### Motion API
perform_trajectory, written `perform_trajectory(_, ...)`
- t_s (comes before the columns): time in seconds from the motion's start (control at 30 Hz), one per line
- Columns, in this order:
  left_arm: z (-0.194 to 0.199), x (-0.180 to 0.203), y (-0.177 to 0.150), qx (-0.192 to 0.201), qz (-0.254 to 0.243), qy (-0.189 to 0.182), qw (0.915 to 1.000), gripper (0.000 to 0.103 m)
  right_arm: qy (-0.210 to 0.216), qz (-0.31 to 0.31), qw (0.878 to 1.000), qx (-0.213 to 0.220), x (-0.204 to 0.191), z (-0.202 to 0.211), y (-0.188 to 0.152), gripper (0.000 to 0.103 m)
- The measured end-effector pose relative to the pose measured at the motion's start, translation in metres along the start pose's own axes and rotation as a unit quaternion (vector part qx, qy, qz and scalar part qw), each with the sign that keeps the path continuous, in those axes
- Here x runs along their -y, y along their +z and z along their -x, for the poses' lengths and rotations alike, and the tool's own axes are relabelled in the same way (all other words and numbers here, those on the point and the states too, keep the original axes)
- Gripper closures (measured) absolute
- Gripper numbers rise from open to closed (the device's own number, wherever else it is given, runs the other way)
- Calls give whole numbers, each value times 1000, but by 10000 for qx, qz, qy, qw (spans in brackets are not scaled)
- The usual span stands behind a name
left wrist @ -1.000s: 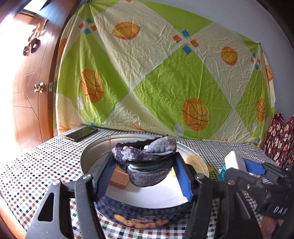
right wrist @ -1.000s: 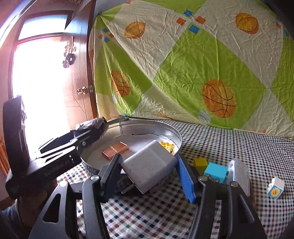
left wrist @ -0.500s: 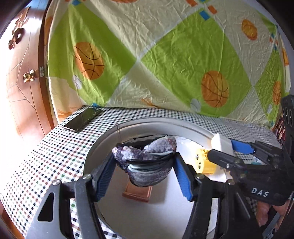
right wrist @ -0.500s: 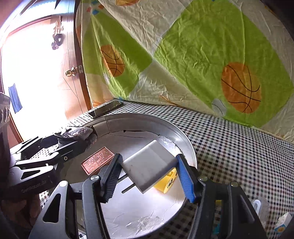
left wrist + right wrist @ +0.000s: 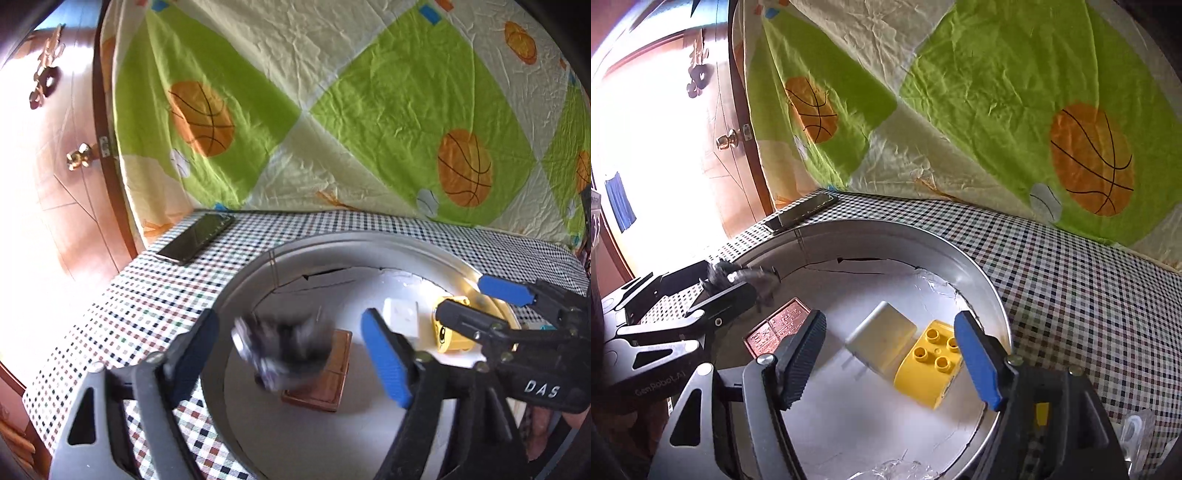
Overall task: Organize rigid objects
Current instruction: 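Lower the pouch and white block into the tin and open both tools, then move left tool to cyan teddy Duplo brick while right tool approaches clear plastic box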
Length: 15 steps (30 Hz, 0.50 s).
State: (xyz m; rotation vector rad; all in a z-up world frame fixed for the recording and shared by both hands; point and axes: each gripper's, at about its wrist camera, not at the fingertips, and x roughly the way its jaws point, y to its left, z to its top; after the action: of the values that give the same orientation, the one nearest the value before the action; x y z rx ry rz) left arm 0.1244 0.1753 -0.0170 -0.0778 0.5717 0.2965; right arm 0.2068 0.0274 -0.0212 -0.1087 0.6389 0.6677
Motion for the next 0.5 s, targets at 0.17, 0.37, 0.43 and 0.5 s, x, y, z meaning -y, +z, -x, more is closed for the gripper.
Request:
perform_trajectory(0.17,30,12,-3,359,45,-103,9993,7,0,-266,9993,259,14,35,-5,29)
perform_trajectory(0.37,57,52,-12,514,-89,-516,9973,7,-420,-393,9969,539,48,90,-34,28)
perform_trajectory(0.43,62,74,-17,487,-193,-747,9958,6,-655,-555,9943,629,67,107,-46,27)
perform_trajectory(0.5,64,99,-22,464,-331,-903,9943,4,-918,-807,9902,673,88,120,-57,25)
